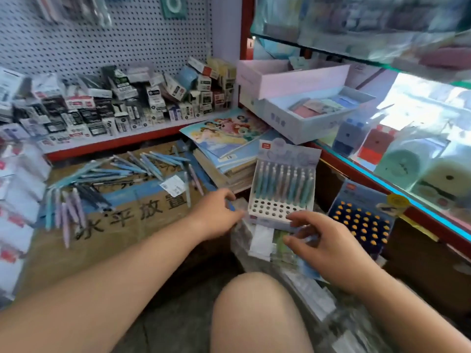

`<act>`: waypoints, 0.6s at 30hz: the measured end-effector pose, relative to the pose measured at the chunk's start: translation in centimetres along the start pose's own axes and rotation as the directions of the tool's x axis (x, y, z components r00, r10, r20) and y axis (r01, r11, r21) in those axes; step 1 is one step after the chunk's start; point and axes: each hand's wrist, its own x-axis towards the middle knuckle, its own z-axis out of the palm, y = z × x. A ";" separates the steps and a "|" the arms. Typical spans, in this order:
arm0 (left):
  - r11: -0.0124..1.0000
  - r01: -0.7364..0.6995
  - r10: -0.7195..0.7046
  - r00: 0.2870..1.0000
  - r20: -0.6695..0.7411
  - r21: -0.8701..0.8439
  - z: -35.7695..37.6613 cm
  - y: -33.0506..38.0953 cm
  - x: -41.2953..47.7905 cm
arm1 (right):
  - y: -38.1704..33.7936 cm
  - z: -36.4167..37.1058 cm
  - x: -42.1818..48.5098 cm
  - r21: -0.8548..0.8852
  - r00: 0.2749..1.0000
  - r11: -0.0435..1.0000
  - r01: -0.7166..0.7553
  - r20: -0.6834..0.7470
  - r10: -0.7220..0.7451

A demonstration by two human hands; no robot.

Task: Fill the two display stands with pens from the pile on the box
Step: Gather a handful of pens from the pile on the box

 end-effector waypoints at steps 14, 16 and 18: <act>0.912 0.324 -0.263 0.932 -0.248 0.251 -14.9 -17.1 -8.9 | -16.5 16.3 15.0 -0.385 0.794 0.776 0.500 0.560 -0.234; 0.901 0.345 -0.280 0.926 -0.255 0.264 -15.2 -18.6 -8.7 | -17.6 18.3 16.8 -0.397 0.816 0.783 0.478 0.530 -0.230; 0.888 0.369 -0.305 0.919 -0.249 0.274 -15.2 -20.0 -8.4 | -18.2 20.2 18.6 -0.396 0.842 0.804 0.443 0.492 -0.222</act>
